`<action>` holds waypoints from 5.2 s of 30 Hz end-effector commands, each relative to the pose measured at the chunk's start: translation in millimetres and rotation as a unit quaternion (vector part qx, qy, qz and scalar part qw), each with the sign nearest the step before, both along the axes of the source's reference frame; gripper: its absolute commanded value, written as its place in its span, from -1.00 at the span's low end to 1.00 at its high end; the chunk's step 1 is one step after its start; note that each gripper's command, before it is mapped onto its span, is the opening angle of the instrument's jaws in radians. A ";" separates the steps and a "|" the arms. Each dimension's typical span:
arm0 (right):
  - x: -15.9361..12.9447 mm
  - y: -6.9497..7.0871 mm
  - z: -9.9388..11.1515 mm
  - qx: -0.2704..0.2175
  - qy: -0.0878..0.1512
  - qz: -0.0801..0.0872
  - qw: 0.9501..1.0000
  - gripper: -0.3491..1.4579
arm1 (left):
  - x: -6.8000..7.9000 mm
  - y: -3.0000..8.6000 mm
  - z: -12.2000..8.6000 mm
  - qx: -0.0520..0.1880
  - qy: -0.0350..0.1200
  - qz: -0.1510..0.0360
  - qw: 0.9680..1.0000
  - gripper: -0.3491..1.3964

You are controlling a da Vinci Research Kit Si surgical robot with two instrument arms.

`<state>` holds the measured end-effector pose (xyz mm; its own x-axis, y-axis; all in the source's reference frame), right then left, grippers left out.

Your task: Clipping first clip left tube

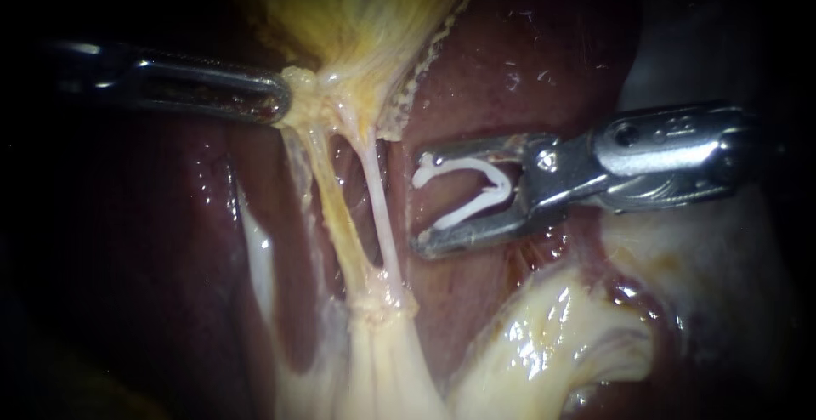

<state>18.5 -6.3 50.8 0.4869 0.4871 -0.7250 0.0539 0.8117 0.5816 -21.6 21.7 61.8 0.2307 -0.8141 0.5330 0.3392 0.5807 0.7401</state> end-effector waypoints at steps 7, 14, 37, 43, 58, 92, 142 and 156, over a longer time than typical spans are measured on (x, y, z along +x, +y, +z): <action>1.1 -1.9 1.0 0.019 -0.001 -0.003 1.000 -0.08 | 0.0 0.0 0.0 0.000 0.000 0.000 1.000 -1.00; 2.0 -3.3 2.2 0.037 -0.003 -0.006 0.999 -0.09 | 0.0 0.0 0.0 0.000 0.000 0.000 1.000 -1.00; 3.6 -5.8 8.0 0.059 -0.009 -0.010 0.998 -0.08 | 0.0 0.0 0.0 0.000 0.000 0.000 1.000 -1.00; 5.4 -5.5 9.1 0.062 -0.007 -0.017 0.998 -0.07 | 0.0 0.0 0.1 -0.003 0.000 0.001 1.000 -1.00; 8.1 -5.9 8.3 0.140 0.076 -0.051 0.986 -0.09 | -0.1 -0.1 0.1 -0.003 0.001 0.002 1.000 -1.00; 9.5 -3.5 10.2 0.125 0.081 0.005 0.989 -0.07 | -0.2 -0.2 0.2 -0.003 0.001 0.003 1.000 -1.00; 8.1 -4.0 8.8 0.119 0.047 -0.040 0.991 -0.06 | -0.1 -0.2 0.2 -0.003 0.001 0.003 1.000 -1.00; 3.6 -2.9 7.7 0.060 -0.004 -0.012 0.998 -0.06 | -0.1 -0.3 0.3 -0.003 0.000 0.004 1.000 -1.00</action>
<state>21.9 -9.1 58.3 0.5032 0.5558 -0.6618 0.0615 0.7408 0.6689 -21.8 21.4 62.0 0.2365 -0.8094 0.5376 0.3352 0.5873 0.7367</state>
